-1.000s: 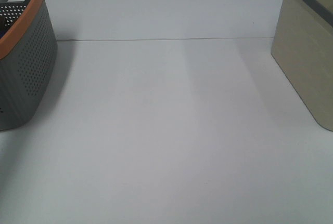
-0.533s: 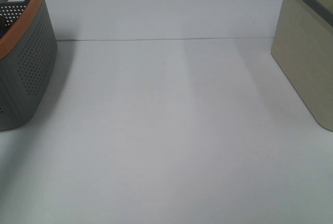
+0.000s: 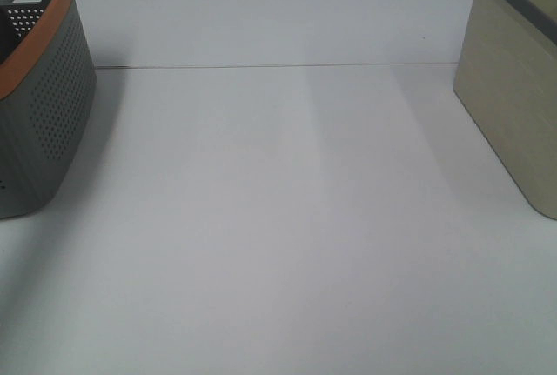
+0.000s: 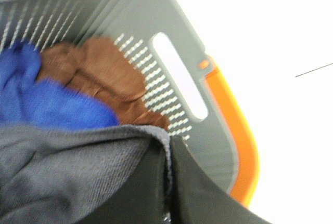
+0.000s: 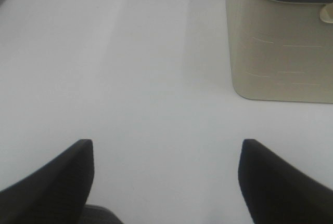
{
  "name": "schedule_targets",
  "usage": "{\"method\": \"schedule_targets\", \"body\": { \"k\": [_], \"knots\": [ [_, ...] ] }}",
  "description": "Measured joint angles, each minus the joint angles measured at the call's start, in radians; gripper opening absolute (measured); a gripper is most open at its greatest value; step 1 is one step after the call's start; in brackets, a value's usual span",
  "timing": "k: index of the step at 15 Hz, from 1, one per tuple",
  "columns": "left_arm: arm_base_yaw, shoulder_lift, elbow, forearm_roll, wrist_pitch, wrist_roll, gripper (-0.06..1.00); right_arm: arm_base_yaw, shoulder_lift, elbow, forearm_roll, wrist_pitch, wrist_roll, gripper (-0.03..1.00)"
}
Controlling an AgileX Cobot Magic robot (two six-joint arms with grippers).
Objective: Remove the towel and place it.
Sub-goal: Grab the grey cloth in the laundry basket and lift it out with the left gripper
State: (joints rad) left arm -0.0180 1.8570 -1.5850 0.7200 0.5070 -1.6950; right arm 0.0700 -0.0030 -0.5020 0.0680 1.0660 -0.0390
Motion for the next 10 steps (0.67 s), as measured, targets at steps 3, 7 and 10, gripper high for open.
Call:
{"method": "schedule_targets", "body": {
  "k": [3, 7, 10],
  "knots": [
    [0.0, -0.078, 0.0, 0.064, -0.222, 0.008, 0.0, 0.0, 0.0, 0.0, 0.0, 0.0, 0.0, 0.76],
    [0.0, -0.146, 0.0, 0.072, -0.501, 0.008, 0.0, 0.0, 0.0, 0.0, 0.0, 0.0, 0.0, 0.76],
    [0.0, -0.19, -0.001, 0.041, -0.628, 0.008, 0.0, 0.0, 0.0, 0.0, 0.0, 0.0, 0.0, 0.76]
  ]
}}
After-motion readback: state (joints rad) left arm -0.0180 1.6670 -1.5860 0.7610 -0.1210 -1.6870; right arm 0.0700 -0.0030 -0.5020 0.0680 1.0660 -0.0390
